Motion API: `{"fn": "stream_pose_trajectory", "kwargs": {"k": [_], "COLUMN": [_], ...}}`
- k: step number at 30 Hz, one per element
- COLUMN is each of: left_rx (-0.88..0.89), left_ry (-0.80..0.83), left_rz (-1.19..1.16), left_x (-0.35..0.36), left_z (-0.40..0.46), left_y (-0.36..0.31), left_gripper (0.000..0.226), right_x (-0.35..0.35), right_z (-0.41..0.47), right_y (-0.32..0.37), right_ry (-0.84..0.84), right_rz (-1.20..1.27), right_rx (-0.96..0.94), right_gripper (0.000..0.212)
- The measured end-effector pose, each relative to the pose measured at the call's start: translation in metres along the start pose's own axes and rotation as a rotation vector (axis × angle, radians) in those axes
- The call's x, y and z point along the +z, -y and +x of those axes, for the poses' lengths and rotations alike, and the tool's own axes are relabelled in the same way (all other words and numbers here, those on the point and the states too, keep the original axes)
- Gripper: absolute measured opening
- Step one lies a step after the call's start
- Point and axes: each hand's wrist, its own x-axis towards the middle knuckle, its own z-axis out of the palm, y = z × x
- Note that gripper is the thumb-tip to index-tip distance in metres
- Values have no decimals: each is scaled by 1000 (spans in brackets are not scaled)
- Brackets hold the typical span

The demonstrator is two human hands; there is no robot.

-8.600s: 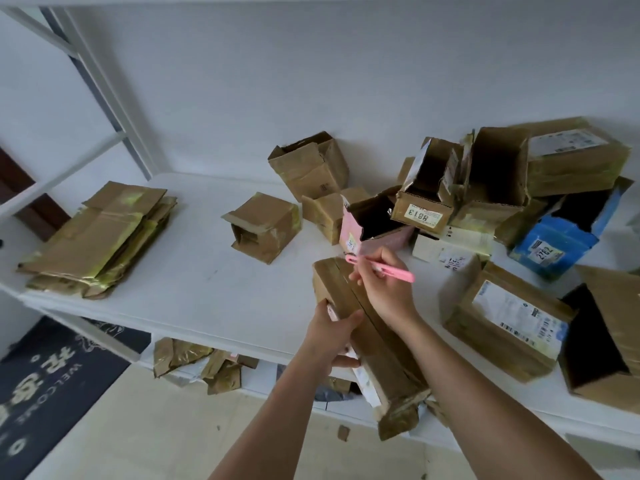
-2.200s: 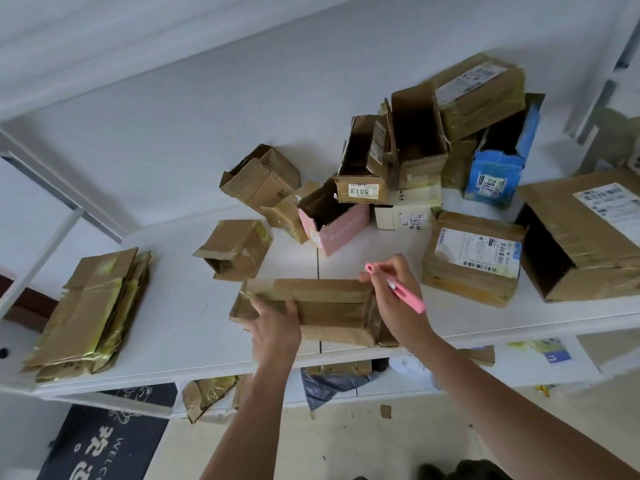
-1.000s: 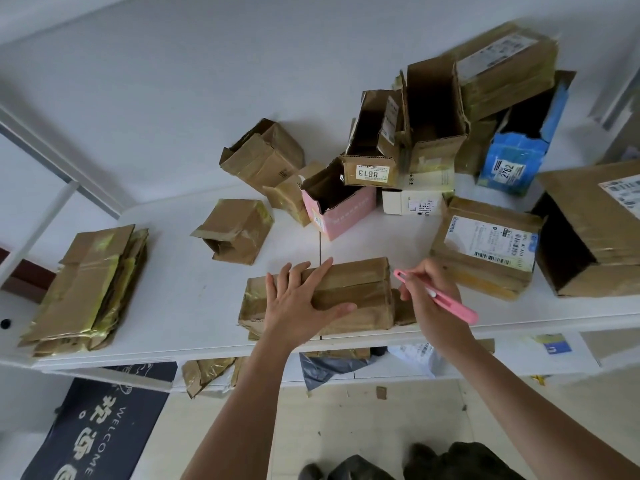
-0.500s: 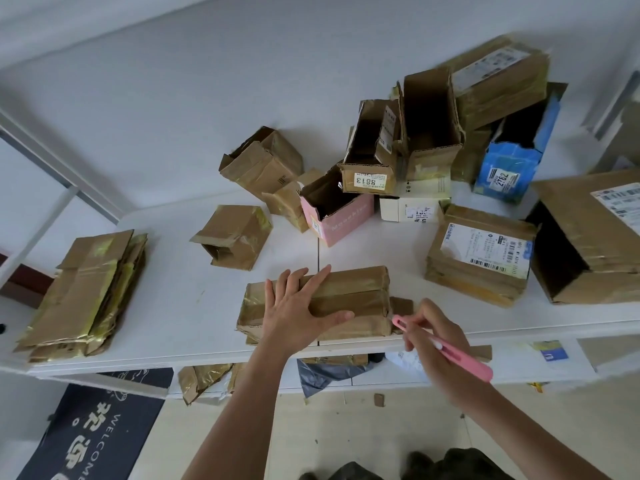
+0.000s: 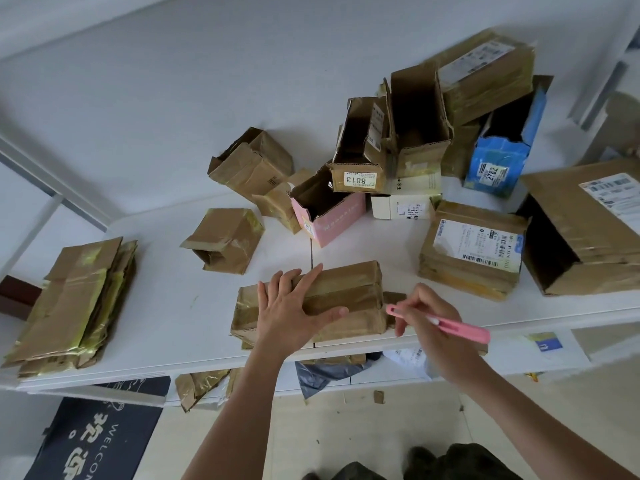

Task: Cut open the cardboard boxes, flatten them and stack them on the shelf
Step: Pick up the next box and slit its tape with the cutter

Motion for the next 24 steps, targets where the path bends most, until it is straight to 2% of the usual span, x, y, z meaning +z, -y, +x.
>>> {"fn": "stream_pose_trajectory", "kwargs": {"k": [3,6,8,9,11,17,20,22,24], "left_rx": [-24,-44,-57,-64,-74,-98,-114,-127,-151], "left_ry": [-7,-20,-23,-25,-29,-18,-18,-15,-6], "left_rz": [-4,-1,6,9,13,19,6,8,1], "left_x": [1,2,2,2,1,0,0,0,-2], "left_z": [4,7,8,9,11,12,13,13,14], "left_y": [-2,-4,-5,-6,-8,-11,-12,-13,-16], "left_gripper": [102,102,101,101,101,101,102,102,100], "right_x": [-27,-73,-101,-110,-119,-118,-109,-92,-66], "right_z": [14,42,61,70,83,95,85,74,61], "right_y": [8,5,-4,-8,-15,-18,-11,-2,5], "right_ry": [-219,-342,-282,-249,-208,-236,-315,-359,-286], "right_rz": [-157,-706,-1084,-1183,-1213,-1236,-1217,-1167,-1012], "right_rx": [-111,-212,-55,92,302,357,277,133,28], "right_gripper": [10,15,20,34,56,62,65,50,37]}}
